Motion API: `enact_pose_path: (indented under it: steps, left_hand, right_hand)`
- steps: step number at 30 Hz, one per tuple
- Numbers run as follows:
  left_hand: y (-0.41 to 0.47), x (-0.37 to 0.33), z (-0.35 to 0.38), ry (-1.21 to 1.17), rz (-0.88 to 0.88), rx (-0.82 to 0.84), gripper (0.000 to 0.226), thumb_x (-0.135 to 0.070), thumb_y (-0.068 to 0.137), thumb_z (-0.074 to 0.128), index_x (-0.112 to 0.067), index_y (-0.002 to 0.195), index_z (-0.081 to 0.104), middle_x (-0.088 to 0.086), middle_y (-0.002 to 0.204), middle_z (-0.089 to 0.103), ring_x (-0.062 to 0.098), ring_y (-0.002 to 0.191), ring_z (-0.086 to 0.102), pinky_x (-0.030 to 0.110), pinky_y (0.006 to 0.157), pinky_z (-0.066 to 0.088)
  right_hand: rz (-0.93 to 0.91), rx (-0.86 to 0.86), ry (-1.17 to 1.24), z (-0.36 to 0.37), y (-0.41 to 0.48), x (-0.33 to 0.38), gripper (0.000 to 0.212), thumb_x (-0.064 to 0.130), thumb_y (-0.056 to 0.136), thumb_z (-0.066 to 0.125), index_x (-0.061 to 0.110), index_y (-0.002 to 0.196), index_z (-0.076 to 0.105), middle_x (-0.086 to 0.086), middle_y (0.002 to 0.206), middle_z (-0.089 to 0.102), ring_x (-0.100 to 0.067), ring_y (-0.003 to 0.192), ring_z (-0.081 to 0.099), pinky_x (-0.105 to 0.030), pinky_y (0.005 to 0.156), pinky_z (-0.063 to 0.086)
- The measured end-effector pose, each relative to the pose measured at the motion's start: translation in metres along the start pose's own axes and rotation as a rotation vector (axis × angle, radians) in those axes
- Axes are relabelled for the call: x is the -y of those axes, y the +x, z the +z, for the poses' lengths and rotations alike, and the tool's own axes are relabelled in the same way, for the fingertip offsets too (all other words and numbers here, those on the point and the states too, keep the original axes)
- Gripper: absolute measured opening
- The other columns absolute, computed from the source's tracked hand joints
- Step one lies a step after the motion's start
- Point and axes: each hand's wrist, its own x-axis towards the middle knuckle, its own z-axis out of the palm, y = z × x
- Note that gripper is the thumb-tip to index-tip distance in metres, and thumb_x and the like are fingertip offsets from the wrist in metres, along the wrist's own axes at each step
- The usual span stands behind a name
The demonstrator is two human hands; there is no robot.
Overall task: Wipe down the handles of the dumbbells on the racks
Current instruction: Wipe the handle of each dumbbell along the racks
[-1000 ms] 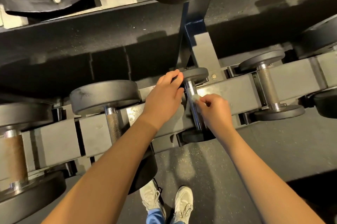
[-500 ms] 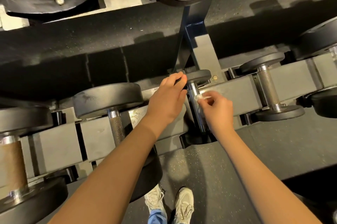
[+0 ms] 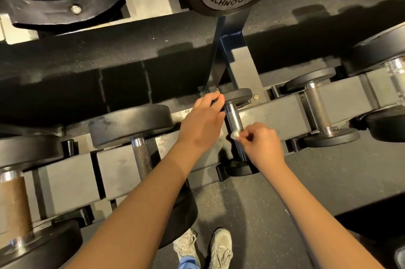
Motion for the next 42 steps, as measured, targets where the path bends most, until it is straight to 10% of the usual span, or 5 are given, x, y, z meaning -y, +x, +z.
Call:
enact_pose_path:
  steps: [15, 32, 42]
  left_hand:
    - [0.001, 0.003, 0.002, -0.02, 0.015, -0.03, 0.045, -0.018, 0.101, 0.036, -0.016, 0.147, 0.034, -0.003, 0.15, 0.033, 0.012, 0.138, 0.025, 0.03, 0.107, 0.033]
    - [-0.002, -0.002, 0.002, -0.016, -0.014, -0.035, 0.046, -0.02, 0.102, 0.035, -0.017, 0.148, 0.03, -0.003, 0.152, 0.029, 0.012, 0.139, 0.023, 0.032, 0.106, 0.035]
    - [0.0, -0.003, 0.004, 0.032, -0.019, -0.043, 0.048, -0.022, 0.102, 0.038, -0.02, 0.149, 0.029, -0.006, 0.153, 0.027, 0.011, 0.14, 0.021, 0.032, 0.106, 0.035]
  right_hand:
    - [0.105, -0.222, 0.093, 0.011, 0.04, 0.022, 0.023, 0.033, 0.091, 0.063, 0.011, 0.09, 0.07, -0.001, 0.073, 0.065, -0.017, 0.066, 0.057, -0.027, 0.06, 0.041]
    - [0.149, 0.115, -0.123, -0.009, -0.018, -0.005, 0.02, 0.025, 0.088, 0.068, 0.01, 0.076, 0.071, -0.004, 0.071, 0.063, -0.021, 0.063, 0.056, -0.024, 0.059, 0.037]
    - [0.046, -0.224, 0.061, 0.011, 0.048, 0.027, 0.02, 0.021, 0.091, 0.061, 0.006, 0.085, 0.072, -0.009, 0.08, 0.068, -0.02, 0.068, 0.057, -0.025, 0.059, 0.036]
